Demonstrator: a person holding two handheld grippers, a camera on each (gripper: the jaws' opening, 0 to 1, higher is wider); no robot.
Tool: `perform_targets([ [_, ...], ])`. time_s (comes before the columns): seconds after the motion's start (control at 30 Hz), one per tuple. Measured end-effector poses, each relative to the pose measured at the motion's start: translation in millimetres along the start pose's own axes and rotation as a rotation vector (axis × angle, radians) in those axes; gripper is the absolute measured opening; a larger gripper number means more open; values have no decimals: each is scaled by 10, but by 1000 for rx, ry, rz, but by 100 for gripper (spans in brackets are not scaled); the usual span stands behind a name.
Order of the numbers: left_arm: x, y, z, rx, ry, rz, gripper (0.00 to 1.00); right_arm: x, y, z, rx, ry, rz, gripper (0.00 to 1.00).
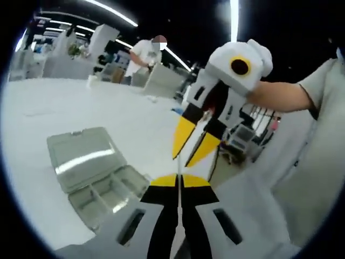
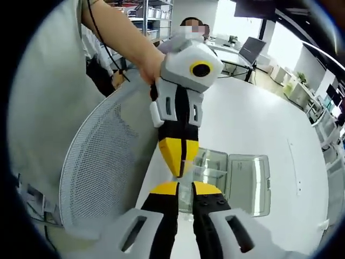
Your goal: Insert the divider into the dual guide fixture by aligning both edges with the guide slots and pushing it downward to the bottom, including one-sided entry, uneven engagement, binding, and posture correction.
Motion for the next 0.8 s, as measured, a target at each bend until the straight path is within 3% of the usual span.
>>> perform_targets([
  [0.47, 19, 32, 9, -8, -177, -7, 0, 19, -78, -49, -32, -22, -55, 0],
  [0.8, 20, 42, 29, -16, -215, -5, 0, 18, -133, -86, -53, -30, -91, 0],
])
Point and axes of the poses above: the point that each gripper's makers call its tool centre point, and the gripper's own axes: y roughly backward along the fingers, x roughly to its right, z roughly out of its underside, the point moved 9 cm from there along y, roughly backward along the fingers, and after that the axes turned 1 degree about -z, right-handed, at the moved point
